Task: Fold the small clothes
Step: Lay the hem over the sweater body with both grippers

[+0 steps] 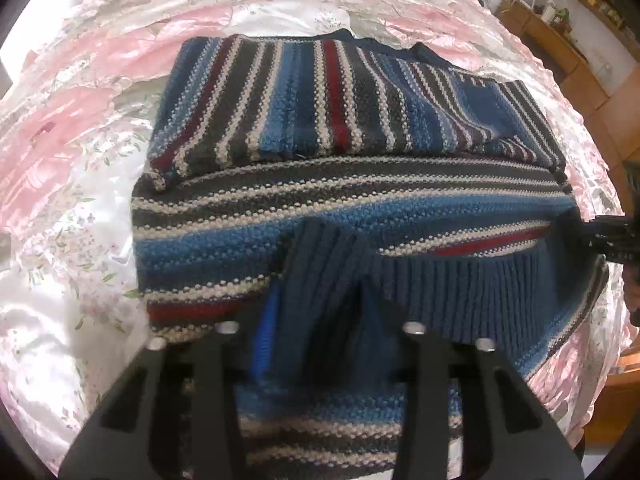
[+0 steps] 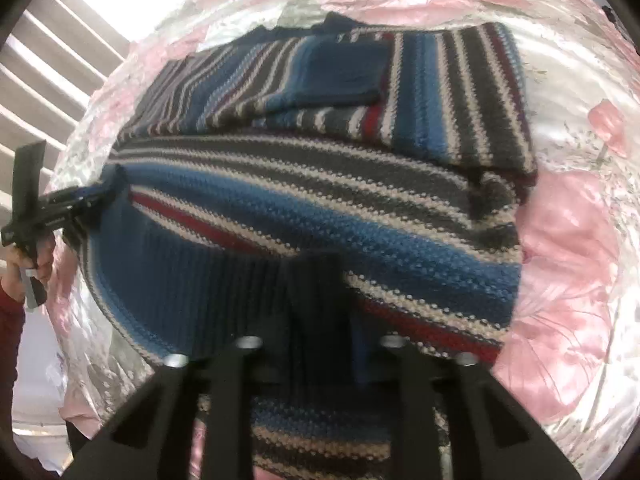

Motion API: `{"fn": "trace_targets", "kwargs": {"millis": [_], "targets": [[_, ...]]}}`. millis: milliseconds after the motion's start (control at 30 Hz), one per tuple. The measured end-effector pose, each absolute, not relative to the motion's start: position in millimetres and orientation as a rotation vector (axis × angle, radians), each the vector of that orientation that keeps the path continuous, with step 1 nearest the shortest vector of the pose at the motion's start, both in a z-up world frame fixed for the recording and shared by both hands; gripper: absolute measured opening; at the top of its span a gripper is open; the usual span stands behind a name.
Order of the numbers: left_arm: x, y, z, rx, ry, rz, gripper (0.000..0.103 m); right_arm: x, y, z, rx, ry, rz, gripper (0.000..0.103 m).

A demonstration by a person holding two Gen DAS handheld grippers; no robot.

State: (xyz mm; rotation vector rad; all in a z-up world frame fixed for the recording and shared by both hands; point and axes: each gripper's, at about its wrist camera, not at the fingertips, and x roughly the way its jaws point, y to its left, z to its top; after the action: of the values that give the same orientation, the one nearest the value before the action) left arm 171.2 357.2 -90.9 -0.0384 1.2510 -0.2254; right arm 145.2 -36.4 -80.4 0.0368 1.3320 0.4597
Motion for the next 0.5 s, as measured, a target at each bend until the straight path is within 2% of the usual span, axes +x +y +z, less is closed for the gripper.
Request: {"fn": "trace_targets", "kwargs": {"millis": [100, 267, 500], "targets": [[166.8, 357.1, -83.6, -0.048, 1.228, -0.233, 0.019, 142.1, -46.1, -71.7, 0.085, 1.31, 0.47, 0.012], [152.9, 360.4, -64.1, -0.079, 1.159, -0.251, 0.017, 133.9, -62.4, -55.8, 0.146, 1.264, 0.489, 0.012], [148.2, 369.3, -77.5, -0.118, 1.178, -0.227, 0.016, 134.2, -59.3, -80.1, 0.155, 1.314, 0.447, 0.012]]}}
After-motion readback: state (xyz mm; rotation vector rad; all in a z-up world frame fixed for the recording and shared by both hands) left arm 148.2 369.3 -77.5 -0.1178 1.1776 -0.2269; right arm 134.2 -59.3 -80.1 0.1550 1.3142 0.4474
